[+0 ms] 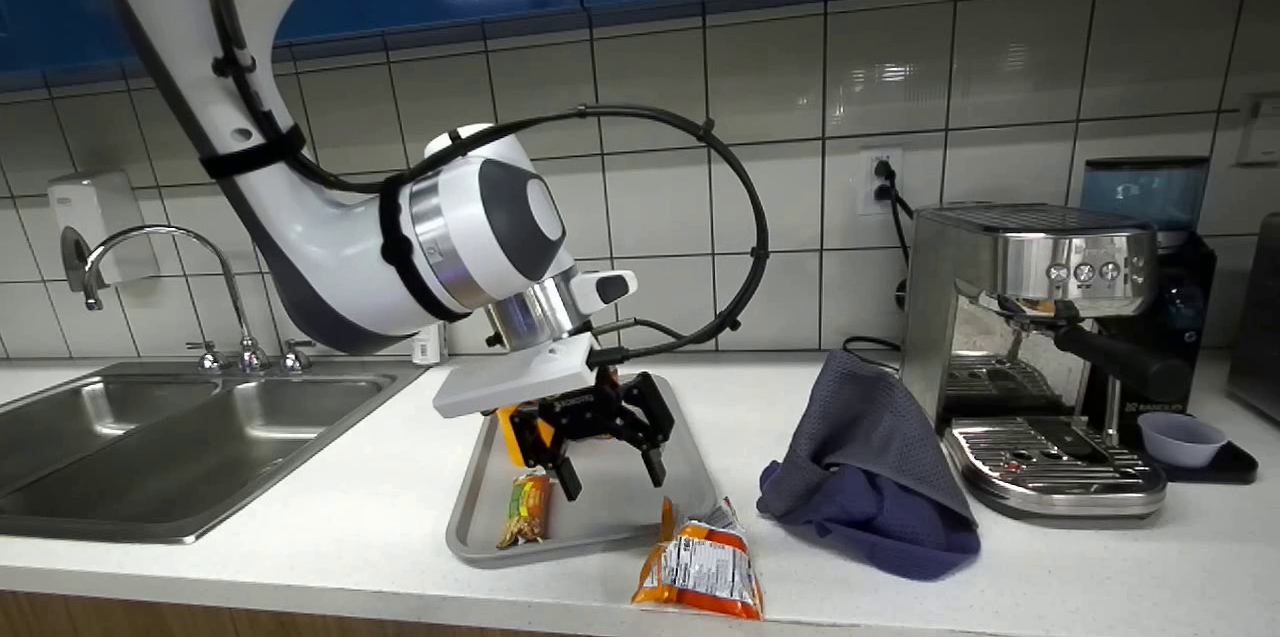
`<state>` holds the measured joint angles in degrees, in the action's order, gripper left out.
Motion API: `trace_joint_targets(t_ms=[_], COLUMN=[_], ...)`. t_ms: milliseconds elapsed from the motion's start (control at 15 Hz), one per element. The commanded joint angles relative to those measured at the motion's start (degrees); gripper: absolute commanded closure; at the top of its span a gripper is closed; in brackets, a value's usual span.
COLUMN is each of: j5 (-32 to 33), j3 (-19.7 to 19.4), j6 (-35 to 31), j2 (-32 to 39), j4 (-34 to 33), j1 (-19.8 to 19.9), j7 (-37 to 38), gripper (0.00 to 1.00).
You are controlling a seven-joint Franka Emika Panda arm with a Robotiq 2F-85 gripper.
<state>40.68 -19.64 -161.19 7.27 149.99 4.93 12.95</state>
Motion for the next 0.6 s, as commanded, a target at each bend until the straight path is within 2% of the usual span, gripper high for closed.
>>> trace_joint_targets(t_ms=[0,533], j5=[2.7,1.1], j3=[-0.7,-2.3], j6=[0.1,-1.3], j2=[-1.6,0.9], j4=[1.4,0.7], j1=[1.8,4.3], j7=[5.5,8.6], gripper=[0.0,0.0])
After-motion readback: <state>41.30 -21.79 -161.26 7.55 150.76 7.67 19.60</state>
